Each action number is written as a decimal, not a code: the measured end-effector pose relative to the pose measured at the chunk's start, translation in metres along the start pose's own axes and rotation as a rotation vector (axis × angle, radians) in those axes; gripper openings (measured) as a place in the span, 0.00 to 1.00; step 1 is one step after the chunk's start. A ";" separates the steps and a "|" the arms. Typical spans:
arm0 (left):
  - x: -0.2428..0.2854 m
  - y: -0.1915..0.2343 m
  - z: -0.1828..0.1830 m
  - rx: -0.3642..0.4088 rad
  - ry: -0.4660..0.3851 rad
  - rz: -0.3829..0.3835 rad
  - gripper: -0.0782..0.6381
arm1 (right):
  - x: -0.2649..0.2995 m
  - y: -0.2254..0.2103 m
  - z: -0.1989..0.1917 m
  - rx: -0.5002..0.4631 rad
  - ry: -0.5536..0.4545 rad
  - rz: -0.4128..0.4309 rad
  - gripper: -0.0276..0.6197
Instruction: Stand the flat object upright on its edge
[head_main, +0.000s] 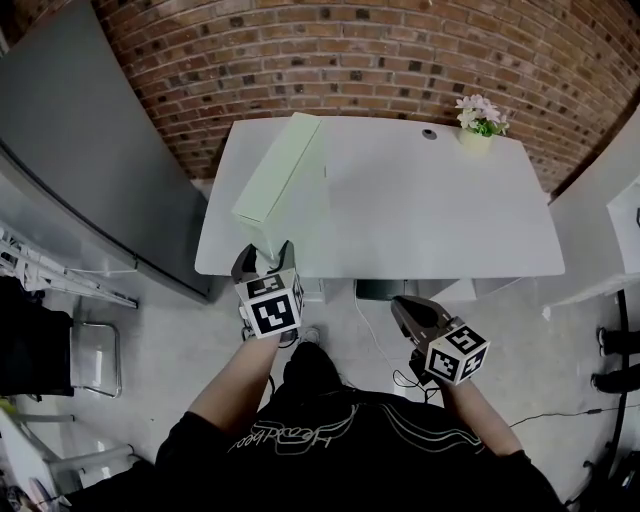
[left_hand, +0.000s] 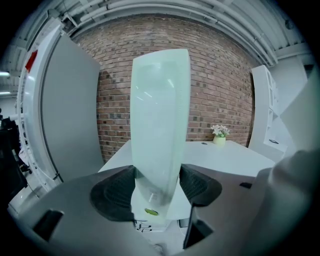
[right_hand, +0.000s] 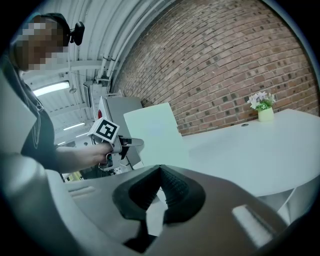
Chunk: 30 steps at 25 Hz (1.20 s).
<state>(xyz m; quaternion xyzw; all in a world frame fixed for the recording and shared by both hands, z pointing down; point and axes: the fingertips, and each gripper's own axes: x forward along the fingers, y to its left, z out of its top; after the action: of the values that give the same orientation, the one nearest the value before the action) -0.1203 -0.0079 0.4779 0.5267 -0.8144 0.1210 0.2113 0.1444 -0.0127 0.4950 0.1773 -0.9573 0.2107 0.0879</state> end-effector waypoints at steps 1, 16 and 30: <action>0.001 -0.001 0.000 -0.005 -0.003 0.010 0.50 | 0.000 -0.001 -0.002 0.004 0.000 0.000 0.05; 0.049 0.005 0.027 -0.069 -0.030 0.138 0.50 | 0.021 -0.039 0.011 0.020 0.007 -0.035 0.05; 0.135 0.008 0.073 -0.106 -0.047 0.213 0.50 | 0.065 -0.113 0.045 0.060 0.011 -0.068 0.05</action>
<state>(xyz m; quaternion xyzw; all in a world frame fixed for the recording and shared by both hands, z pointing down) -0.1917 -0.1441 0.4780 0.4279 -0.8758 0.0872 0.2054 0.1233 -0.1480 0.5122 0.2109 -0.9435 0.2371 0.0950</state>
